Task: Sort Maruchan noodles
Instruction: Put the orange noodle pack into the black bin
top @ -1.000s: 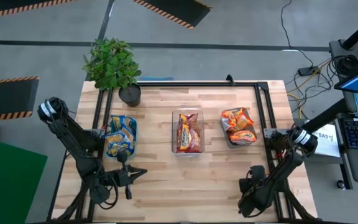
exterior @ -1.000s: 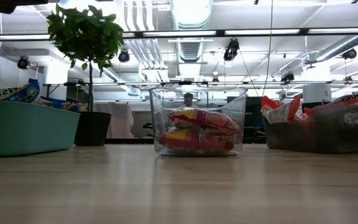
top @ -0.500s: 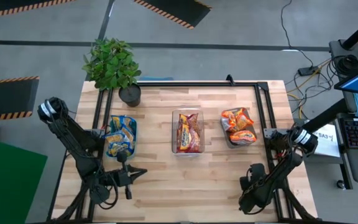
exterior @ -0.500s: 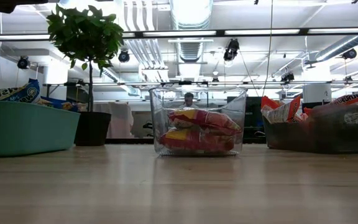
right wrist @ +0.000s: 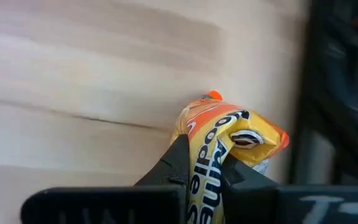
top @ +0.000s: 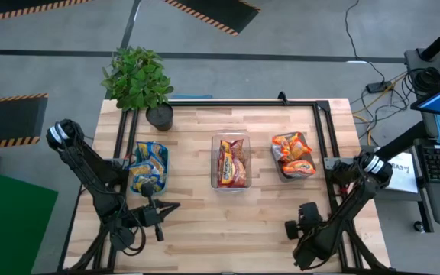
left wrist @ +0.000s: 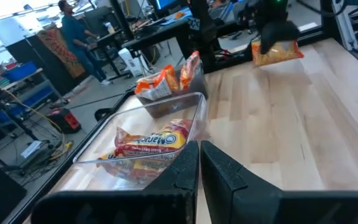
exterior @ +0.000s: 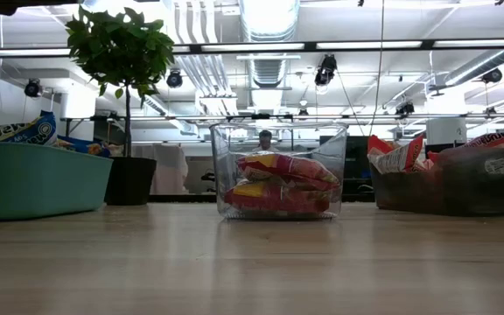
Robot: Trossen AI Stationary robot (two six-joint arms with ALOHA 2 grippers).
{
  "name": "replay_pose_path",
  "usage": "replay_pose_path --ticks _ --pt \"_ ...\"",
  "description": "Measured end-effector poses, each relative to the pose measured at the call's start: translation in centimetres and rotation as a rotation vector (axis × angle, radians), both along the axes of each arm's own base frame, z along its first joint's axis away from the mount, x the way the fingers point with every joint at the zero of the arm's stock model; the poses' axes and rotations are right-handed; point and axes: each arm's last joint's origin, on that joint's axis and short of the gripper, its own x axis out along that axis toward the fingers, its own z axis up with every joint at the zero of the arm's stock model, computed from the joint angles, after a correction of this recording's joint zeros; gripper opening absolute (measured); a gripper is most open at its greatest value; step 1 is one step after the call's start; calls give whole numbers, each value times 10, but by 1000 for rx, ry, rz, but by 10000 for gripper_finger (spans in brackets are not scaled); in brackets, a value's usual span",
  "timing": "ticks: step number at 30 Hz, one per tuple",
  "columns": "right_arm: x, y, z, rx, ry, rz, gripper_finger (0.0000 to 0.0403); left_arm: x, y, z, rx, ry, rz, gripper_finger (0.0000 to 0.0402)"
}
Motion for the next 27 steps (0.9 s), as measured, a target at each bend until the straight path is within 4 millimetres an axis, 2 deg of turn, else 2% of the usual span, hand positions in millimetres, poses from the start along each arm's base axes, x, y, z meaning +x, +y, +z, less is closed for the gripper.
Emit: replay_pose_path --ticks 5,8,11,16,20,24,27 --pt "27 -10 29 -121 -294 146 10 0 0 0 1 -1 2 0" --pt "46 -27 47 -187 -374 229 10 0 0 0 1 -2 2 0" --pt "65 -52 64 -232 -382 300 10 0 0 0 -2 -4 2 0" --pt "83 -109 84 -316 -282 433 9 0 0 0 -3 -4 2 0" --pt "81 -157 93 -309 -120 573 9 0 0 0 -3 -4 2 0" --pt "61 -200 101 -308 -92 532 9 0 0 0 -3 -4 2 0" --pt "44 -220 100 -317 -135 474 9 0 0 1 -2 -4 2 0"
